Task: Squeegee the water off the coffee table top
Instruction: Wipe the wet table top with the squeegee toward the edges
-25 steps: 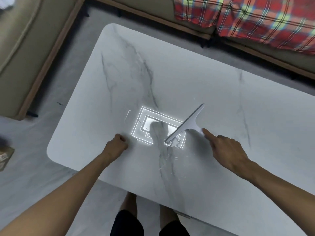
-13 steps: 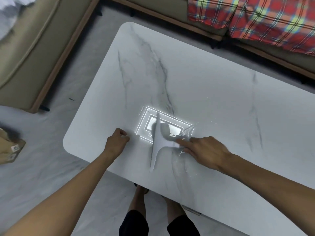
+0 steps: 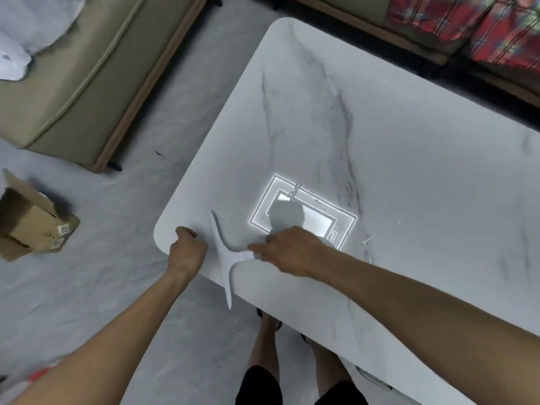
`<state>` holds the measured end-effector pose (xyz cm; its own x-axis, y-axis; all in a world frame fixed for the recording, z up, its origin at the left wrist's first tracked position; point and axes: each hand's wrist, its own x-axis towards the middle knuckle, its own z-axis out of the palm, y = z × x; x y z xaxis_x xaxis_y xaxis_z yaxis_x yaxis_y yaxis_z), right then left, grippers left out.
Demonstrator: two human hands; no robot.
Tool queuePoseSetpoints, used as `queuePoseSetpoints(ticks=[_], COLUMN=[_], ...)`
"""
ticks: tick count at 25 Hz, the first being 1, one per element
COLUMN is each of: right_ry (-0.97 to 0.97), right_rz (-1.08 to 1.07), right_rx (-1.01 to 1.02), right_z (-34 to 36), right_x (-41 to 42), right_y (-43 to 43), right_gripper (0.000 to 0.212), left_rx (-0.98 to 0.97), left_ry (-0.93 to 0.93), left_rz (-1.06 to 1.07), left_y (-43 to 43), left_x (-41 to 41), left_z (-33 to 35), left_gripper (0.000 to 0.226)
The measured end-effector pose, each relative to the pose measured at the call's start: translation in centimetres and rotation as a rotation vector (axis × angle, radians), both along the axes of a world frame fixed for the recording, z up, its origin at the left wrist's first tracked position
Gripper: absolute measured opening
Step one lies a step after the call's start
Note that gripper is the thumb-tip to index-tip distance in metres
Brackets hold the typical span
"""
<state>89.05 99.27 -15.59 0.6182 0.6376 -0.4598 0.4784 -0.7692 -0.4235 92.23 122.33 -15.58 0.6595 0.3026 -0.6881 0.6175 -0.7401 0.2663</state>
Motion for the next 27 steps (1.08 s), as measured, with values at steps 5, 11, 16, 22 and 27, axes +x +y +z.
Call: queuePoseSetpoints(ticks=[5, 11, 16, 22, 27], right_ry=[0.001, 0.003, 0.076, 0.041, 0.049], right_rz=[-0.392, -0.723, -0.901, -0.902, -0.532], right_rx=[-0.077, -0.196, -0.368, -0.223, -0.015], right_z=[0.7, 2.2, 5.7, 8.2, 3.3], right_x=[0.5, -9.0, -18.0, -18.9, -16.4], right_y=[-8.8, -18.0, -22.4, -18.3, -10.5], right_gripper=[0.035, 0.04, 0.038, 0.04, 0.036], left_rx=[-0.129, -0.258, -0.229, -0.204, -0.095], left_ry=[0.051, 0.104, 0.109, -0.041, -0.119], left_rz=[-0.165, -0.312, -0.573, -0.356, -0.286], left_y=[-4.3, -10.8, -13.1, -11.0, -8.6], left_x=[0.7, -1.1, -3.5, -5.7, -10.4], left_z=[-1.0, -1.8, -2.8, -3.0, -3.0], left_gripper=[0.021, 0.024, 0.026, 0.013, 0.003])
